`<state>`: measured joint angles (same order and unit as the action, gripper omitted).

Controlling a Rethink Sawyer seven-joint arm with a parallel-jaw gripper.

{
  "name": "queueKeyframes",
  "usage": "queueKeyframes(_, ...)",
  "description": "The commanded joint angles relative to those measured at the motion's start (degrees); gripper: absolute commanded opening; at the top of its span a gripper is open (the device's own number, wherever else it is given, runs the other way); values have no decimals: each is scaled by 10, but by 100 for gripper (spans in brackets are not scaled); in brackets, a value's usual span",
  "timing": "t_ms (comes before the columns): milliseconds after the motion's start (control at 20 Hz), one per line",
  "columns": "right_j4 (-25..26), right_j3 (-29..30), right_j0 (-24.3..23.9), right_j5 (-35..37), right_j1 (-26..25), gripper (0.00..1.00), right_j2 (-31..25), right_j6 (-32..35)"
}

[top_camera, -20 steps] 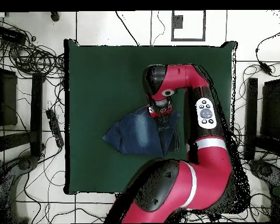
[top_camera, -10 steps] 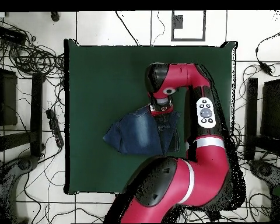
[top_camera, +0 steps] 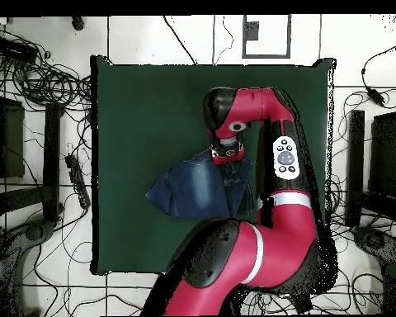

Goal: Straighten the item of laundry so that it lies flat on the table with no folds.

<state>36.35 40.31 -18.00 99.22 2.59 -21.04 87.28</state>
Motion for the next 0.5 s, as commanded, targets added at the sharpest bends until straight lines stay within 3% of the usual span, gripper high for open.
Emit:
queueKeyframes(50, 3, -14, 39, 67, -46, 100, -4, -16)
queueKeyframes(100, 2, -17, 39, 71, -48, 0, -4, -19)
queueKeyframes(500, -2, -17, 37, 58, -50, 0, -4, -24)
